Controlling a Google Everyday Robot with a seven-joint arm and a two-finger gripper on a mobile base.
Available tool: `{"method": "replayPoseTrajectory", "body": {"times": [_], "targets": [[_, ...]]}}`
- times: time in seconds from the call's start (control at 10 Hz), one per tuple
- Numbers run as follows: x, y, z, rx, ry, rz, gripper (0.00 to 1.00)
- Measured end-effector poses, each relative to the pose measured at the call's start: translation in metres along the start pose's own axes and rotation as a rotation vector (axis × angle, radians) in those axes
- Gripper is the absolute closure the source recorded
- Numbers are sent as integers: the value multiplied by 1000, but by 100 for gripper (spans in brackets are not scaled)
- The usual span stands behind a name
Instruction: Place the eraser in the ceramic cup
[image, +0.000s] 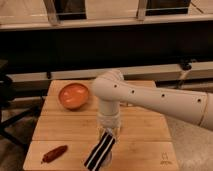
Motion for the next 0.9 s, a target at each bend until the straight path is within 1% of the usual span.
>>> {"method": "replayPoseTrajectory", "body": {"times": [0.2, 0.7, 0.9], "targets": [[-4, -5, 7, 6, -14, -9, 96], [-3, -13, 15, 23, -36, -23, 96], [0, -14, 17, 42, -67, -33, 96]]}}
